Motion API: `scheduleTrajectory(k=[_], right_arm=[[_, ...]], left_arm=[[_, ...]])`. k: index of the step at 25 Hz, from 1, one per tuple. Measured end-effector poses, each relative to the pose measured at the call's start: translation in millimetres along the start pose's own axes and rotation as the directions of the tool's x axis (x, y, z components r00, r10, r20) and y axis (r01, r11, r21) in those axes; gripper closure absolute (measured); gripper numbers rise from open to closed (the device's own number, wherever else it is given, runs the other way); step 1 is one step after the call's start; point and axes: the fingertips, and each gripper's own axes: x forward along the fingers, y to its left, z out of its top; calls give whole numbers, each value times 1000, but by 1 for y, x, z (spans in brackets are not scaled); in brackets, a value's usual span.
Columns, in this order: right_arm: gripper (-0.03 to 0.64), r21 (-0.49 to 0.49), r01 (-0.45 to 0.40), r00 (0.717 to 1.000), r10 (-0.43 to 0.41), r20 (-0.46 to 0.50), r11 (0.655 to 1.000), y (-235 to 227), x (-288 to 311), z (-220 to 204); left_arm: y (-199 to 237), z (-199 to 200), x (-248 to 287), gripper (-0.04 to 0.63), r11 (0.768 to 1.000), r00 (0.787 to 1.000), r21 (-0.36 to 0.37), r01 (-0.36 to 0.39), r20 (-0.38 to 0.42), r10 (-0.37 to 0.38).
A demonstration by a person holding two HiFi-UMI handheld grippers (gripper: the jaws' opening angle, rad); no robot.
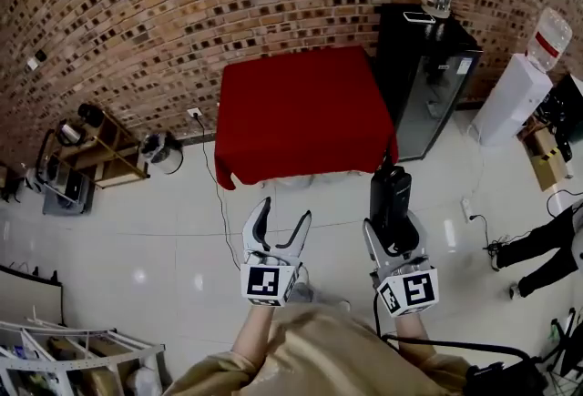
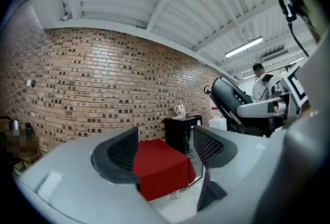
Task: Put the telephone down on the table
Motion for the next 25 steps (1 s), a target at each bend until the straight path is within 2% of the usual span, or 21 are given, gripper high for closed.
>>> scheduleTrajectory(k=[2,4,8,10,11,14,17,18,20,23,25], right_arm=[[328,-7,-21,1000,21,-1,1000,15,18,-11],[327,-16,-27,1000,26,-13,1000,23,37,-27],[328,-21,-5,999,4,-38,1000,35,80,-55],[327,-33,4,999,-6,-48,999,41,110,-62],[327,-33,11,998,-13,-55,999,42,129,-66],[327,-28,37,996,-39,-78,999,44,185,-79],[327,-67,45,995,-50,-81,997,52,222,-100],[327,-71,43,995,-49,-82,997,54,231,-110],[327,-67,34,995,-40,-88,997,58,250,-128],[327,-61,19,994,-26,-105,998,61,285,-153],[327,-57,2,994,-9,-109,998,59,318,-172]], left_arm=[[27,-10,-3,259,999,1000,22,-30,3,30],[49,-23,2,259,999,999,4,-45,9,45],[90,-44,22,259,999,1000,-34,-11,-24,10],[119,-42,38,259,999,1000,-36,4,27,-3],[134,-43,47,259,999,1000,-44,9,24,-8],[177,-55,68,259,996,995,-91,22,-95,-31],[220,-68,83,259,998,999,-62,17,35,-15],[231,-76,85,259,998,999,-61,12,42,-10],[249,-95,88,259,997,1000,-76,5,3,-5],[279,-118,106,259,997,1000,-74,-2,30,4],[299,-140,125,261,996,1000,-87,-4,-16,3]])
